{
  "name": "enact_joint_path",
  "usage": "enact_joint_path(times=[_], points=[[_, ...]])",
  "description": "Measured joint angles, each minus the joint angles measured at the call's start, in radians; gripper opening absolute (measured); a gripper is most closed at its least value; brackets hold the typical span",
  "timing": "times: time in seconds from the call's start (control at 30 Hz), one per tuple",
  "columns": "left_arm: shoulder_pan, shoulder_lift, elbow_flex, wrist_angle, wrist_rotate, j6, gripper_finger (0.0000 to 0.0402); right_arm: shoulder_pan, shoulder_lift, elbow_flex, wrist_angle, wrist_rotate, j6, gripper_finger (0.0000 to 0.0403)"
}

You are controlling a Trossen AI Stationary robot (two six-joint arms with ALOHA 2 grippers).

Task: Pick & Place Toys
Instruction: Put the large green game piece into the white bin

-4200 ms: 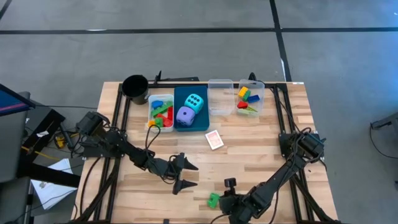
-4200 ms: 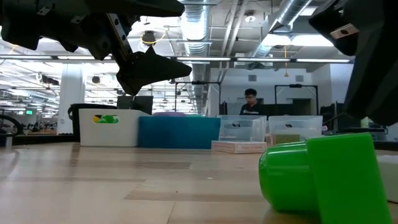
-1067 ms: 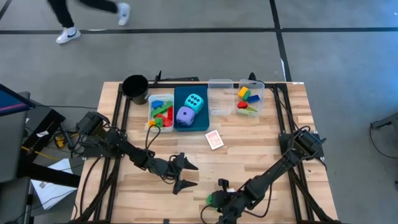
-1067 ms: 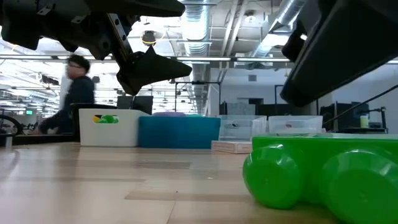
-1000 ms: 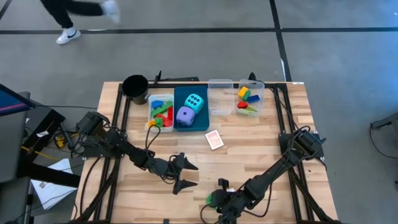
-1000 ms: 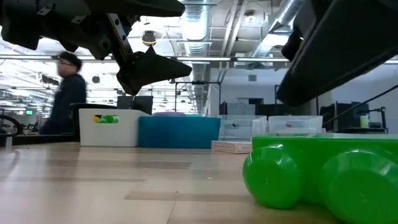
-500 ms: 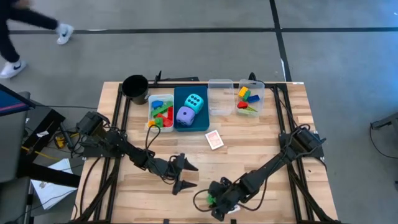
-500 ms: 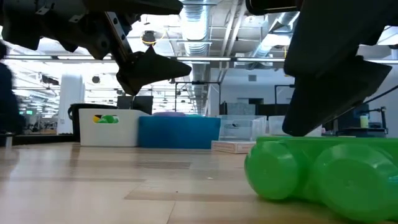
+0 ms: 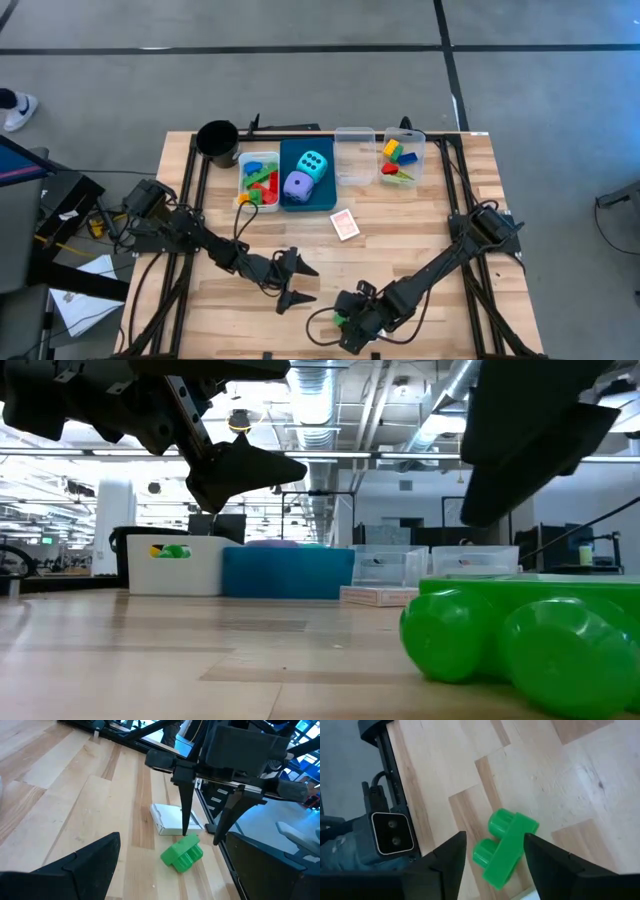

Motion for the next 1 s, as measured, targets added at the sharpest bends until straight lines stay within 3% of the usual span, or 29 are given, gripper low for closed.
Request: enact_joint_path(times=[0.8,1.0], points=[[0.0,0.0,0.0,0.0,-0.001,-0.002,0.0356,0.0,0.002,-0.003,-0.027,0.0,0.091,0.0175],[0.0,0.0,0.0,0.0,-0.001,-0.002,0.0356,0.006,0.002,-0.003,-0.005,-0.048,0.09,0.0167]])
